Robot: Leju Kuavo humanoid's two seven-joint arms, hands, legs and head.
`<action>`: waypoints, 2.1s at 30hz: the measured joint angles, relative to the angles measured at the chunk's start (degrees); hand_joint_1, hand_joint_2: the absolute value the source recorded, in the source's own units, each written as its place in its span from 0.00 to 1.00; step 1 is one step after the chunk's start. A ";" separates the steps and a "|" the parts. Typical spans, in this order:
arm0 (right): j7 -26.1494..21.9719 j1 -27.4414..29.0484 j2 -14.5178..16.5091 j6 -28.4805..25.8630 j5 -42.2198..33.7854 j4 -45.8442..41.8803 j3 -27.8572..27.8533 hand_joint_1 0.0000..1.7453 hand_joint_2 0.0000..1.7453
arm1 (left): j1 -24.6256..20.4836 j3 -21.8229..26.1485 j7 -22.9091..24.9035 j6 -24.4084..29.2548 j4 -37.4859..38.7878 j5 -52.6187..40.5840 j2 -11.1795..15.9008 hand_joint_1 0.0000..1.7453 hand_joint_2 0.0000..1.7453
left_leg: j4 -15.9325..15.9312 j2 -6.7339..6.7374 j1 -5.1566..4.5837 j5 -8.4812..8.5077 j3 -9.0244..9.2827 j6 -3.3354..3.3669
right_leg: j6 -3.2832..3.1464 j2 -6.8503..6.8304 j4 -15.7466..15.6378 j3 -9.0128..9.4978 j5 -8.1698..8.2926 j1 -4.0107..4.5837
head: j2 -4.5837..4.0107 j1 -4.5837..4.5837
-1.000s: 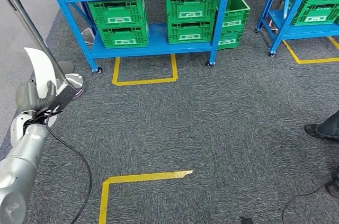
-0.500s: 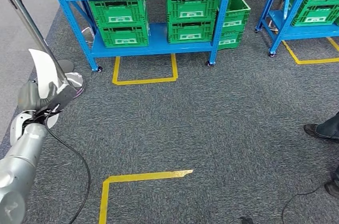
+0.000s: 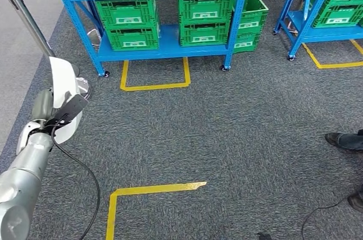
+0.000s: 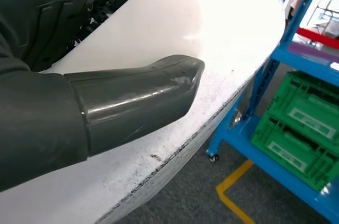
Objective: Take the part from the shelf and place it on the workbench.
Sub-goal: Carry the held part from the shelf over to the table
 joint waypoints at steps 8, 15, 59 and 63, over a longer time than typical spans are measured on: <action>-0.84 -0.05 0.00 0.74 -0.02 0.00 -0.13 0.00 0.00 | 3.03 -0.46 -1.69 -3.61 -1.65 1.28 -0.35 1.00 1.00 | 0.00 0.00 0.00 0.00 -0.06 0.00 | 0.00 -0.01 0.00 -0.04 0.00 0.00 | 0.00 0.02; -1.19 -0.10 0.06 0.87 0.19 0.00 -0.13 0.00 0.00 | 5.36 -0.56 -2.56 -4.77 -3.16 3.35 -0.09 1.00 1.00 | 0.01 -0.01 -0.30 -0.39 -0.28 1.08 | 0.70 -0.12 -0.05 0.11 0.61 -0.39 | 0.00 -0.02; -0.75 -0.23 0.31 0.29 1.27 0.29 0.03 0.00 0.00 | 6.85 -0.74 -3.96 1.92 -6.42 4.04 0.54 1.00 1.00 | 0.76 -0.60 -1.04 0.15 -1.15 2.43 | 0.98 0.43 3.19 0.12 -3.85 0.12 | -0.02 0.74; -0.74 -0.21 0.27 0.28 1.36 0.28 0.09 0.00 0.00 | 6.63 -0.76 -3.46 1.66 -6.49 3.99 0.61 1.00 1.00 | 1.04 -0.63 -1.27 0.06 -1.29 2.33 | 0.35 0.42 0.26 1.85 -2.37 0.19 | -0.02 0.64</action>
